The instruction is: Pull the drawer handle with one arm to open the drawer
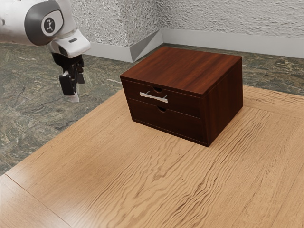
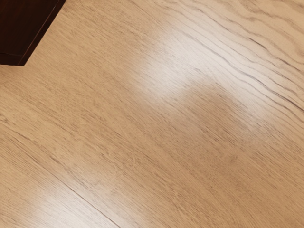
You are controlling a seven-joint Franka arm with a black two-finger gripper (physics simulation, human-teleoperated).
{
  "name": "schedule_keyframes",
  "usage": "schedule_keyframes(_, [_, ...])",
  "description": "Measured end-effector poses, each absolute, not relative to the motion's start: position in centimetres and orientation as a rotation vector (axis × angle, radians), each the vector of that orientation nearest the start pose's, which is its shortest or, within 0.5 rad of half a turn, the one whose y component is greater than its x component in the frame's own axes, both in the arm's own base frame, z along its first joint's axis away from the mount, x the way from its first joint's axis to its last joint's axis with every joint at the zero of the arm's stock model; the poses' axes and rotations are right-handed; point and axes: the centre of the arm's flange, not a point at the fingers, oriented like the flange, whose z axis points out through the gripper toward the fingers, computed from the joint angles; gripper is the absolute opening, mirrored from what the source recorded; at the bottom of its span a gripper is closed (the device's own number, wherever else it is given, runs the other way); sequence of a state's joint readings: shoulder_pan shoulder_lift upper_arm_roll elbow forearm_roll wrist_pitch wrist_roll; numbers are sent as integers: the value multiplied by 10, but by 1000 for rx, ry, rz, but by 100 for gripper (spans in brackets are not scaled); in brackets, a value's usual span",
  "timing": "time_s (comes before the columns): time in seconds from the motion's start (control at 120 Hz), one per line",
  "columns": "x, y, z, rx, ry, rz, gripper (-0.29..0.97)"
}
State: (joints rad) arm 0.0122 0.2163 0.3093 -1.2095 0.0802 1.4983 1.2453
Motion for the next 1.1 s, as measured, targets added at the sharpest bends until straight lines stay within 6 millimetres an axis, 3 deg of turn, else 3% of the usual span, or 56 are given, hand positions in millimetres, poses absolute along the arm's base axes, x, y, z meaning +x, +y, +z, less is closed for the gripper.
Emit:
schedule_keyframes(0.183, [596,180,655,-2662,1325,45,68])
schedule_keyframes(0.417, [602,185,665,-2596,1306,-35,68])
schedule_keyframes(0.55, [599,183,681,-2554,1307,-93,68])
schedule_keyframes(0.7, [609,183,672,-2513,1354,-93,68])
schedule_keyframes(0.833, [626,175,646,-2484,1438,-56,68])
schedule_keyframes(1.017, [629,172,645,-2447,1487,-59,68])
schedule_keyframes(1.1, [627,172,653,-2421,1502,-73,68])
